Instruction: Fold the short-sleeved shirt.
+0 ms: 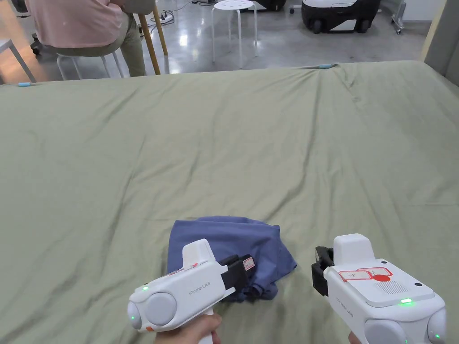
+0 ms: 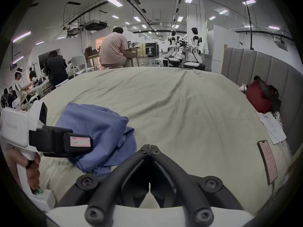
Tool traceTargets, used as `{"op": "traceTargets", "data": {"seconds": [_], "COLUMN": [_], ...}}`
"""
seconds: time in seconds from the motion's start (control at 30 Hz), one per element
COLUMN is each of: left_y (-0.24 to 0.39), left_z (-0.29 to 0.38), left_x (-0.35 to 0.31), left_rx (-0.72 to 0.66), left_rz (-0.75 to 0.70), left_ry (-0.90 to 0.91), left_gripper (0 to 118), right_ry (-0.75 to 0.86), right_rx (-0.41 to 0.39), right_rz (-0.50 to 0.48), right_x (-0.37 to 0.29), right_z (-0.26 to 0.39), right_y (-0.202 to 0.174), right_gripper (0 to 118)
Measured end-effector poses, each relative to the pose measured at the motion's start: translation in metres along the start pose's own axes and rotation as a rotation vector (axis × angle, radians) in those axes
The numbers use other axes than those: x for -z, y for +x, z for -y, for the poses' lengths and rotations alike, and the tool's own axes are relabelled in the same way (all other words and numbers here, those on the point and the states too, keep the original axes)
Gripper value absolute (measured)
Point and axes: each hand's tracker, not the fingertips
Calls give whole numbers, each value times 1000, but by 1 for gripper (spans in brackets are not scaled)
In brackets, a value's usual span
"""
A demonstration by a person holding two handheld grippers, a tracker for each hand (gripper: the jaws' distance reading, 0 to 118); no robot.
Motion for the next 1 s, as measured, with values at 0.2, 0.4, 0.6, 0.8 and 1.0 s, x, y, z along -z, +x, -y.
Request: {"op": "traceTargets", "data": {"seconds": [0.2,0.4,0.6,0.8,1.0], "left_y": [10,-42,-114,-132,-116], "left_z": [-14,-44,-47,-39,-50], "left_x": [-35,-106,-115,-52,-17], "left_rx": [62,12,-295,-426,-388], "left_rz": [-15,-100,-28,255,119], "left_ry": [98,223,224,69,34], "left_gripper": [0,31,88,83,26], "right_ry": [17,-76,-181,-135,-112], "right_rx": [50,304,231,99,-47], "right_rz": [-122,-438,-297,-201,-114], "right_x": [11,55,86,84,77], "right_z": [-19,-34,-14,-20,-19], "right_y": [-20,-37,-41,-47,-68], "right_gripper": [0,0,0,0,0]}}
